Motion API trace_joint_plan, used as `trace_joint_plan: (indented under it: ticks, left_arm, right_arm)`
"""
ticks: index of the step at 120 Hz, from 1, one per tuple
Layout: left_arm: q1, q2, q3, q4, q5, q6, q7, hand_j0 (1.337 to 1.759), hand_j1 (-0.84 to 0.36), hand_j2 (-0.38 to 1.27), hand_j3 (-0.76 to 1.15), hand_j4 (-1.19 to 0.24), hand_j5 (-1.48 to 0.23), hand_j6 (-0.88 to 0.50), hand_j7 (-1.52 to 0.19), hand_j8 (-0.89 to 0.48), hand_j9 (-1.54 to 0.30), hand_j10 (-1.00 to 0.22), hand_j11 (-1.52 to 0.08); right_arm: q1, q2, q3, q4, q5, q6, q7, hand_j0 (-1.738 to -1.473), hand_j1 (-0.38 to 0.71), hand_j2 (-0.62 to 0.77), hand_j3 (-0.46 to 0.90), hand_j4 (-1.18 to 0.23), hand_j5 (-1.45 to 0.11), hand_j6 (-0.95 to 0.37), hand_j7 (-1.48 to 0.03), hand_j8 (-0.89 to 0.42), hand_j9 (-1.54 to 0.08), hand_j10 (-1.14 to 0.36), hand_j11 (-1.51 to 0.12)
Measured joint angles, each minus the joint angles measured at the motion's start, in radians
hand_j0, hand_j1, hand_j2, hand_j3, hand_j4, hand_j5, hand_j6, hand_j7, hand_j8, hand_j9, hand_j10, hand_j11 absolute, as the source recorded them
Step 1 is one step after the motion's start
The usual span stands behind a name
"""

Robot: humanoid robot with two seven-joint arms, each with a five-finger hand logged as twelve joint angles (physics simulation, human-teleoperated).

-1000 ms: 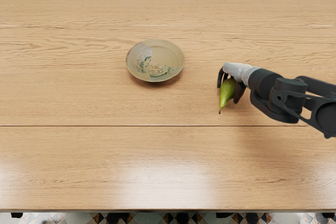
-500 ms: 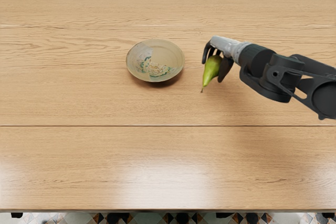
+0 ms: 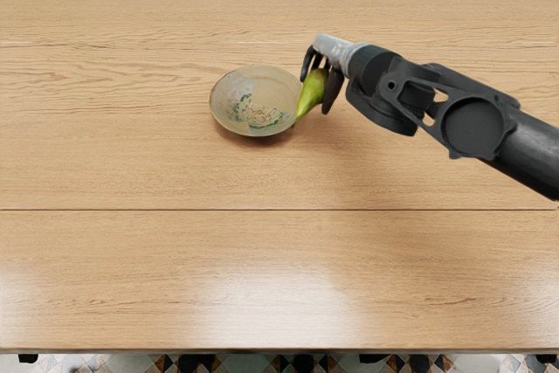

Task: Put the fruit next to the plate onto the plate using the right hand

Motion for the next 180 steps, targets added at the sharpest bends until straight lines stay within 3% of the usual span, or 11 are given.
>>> trace_joint_plan:
  ticks: [11, 32, 43, 63, 84, 108, 160, 167, 180]
  left_arm:
    - [0.0, 0.0, 0.0, 0.0, 0.0, 0.0, 0.0, 1.658, 0.33, 0.0, 0.0, -0.02, -0.02, -0.02, -0.02, -0.02, -0.02, -0.02, -0.02]
    - [0.0, 0.0, 0.0, 0.0, 0.0, 0.0, 0.0, 1.658, 0.33, 0.0, 0.0, -0.02, -0.02, -0.02, -0.02, -0.02, -0.02, -0.02, -0.02]
    - [0.0, 0.0, 0.0, 0.0, 0.0, 0.0, 0.0, 1.658, 0.33, 0.0, 0.0, -0.02, -0.02, -0.02, -0.02, -0.02, -0.02, -0.02, -0.02]
    - [0.0, 0.0, 0.0, 0.0, 0.0, 0.0, 0.0, 1.658, 0.33, 0.0, 0.0, -0.02, -0.02, -0.02, -0.02, -0.02, -0.02, -0.02, -0.02]
    - [0.0, 0.0, 0.0, 0.0, 0.0, 0.0, 0.0, 1.658, 0.33, 0.0, 0.0, -0.02, -0.02, -0.02, -0.02, -0.02, -0.02, -0.02, -0.02]
    - [0.0, 0.0, 0.0, 0.0, 0.0, 0.0, 0.0, 1.658, 0.33, 0.0, 0.0, -0.02, -0.02, -0.02, -0.02, -0.02, -0.02, -0.02, -0.02]
    - [0.0, 0.0, 0.0, 0.0, 0.0, 0.0, 0.0, 1.658, 0.33, 0.0, 0.0, -0.02, -0.02, -0.02, -0.02, -0.02, -0.02, -0.02, -0.02]
    - [0.0, 0.0, 0.0, 0.0, 0.0, 0.0, 0.0, 1.658, 0.33, 0.0, 0.0, -0.02, -0.02, -0.02, -0.02, -0.02, -0.02, -0.02, -0.02]
    - [0.0, 0.0, 0.0, 0.0, 0.0, 0.0, 0.0, 1.658, 0.33, 0.0, 0.0, -0.02, -0.02, -0.02, -0.02, -0.02, -0.02, -0.02, -0.02]
  right_arm:
    - [0.03, 0.047, 0.0, -0.047, 0.012, 0.001, 0.0, -1.653, 0.17, 0.31, 0.0, -0.73, -0.98, -0.49, -0.98, -0.49, -1.01, -0.73, -1.02]
    - [0.065, 0.117, 0.0, -0.162, 0.022, -0.003, -0.001, -1.653, 0.2, 0.33, 0.0, -0.7, -1.0, -0.47, -0.99, -0.47, -1.02, -0.74, -1.02]
    - [0.075, 0.133, -0.001, -0.238, 0.022, -0.013, -0.001, -1.653, 0.21, 0.33, 0.0, -0.69, -1.0, -0.46, -0.99, -0.46, -1.01, -0.75, -1.02]
    - [0.084, 0.142, -0.018, -0.303, 0.022, -0.028, 0.008, -1.653, 0.25, 0.42, 0.0, -0.67, -1.01, -0.44, -0.99, -0.45, -1.02, -0.74, -1.02]
    - [0.109, 0.144, -0.093, -0.312, 0.022, -0.02, 0.096, -1.653, 0.27, 0.45, 0.0, -0.66, -1.0, -0.43, -0.99, -0.44, -1.01, -0.73, -1.02]
    - [0.116, 0.145, -0.11, -0.304, 0.039, 0.007, 0.166, -1.653, 0.27, 0.44, 0.0, -0.67, -1.0, -0.43, -0.99, -0.44, -1.01, -0.74, -1.02]
    - [0.105, 0.145, -0.162, -0.258, 0.064, 0.019, 0.203, -1.654, 0.24, 0.4, 0.0, -0.69, -0.97, -0.45, -0.97, -0.46, -0.99, -0.75, -0.99]
    - [0.105, 0.145, -0.165, -0.257, 0.064, 0.018, 0.204, -1.655, 0.2, 0.3, 0.0, -0.64, -0.88, -0.45, -0.88, -0.46, -0.9, -0.68, -0.9]
    - [0.109, 0.145, -0.167, -0.256, 0.065, 0.01, 0.206, -1.656, -0.02, 0.18, 0.0, -0.38, -0.53, -0.27, -0.53, -0.28, -0.53, -0.4, -0.54]
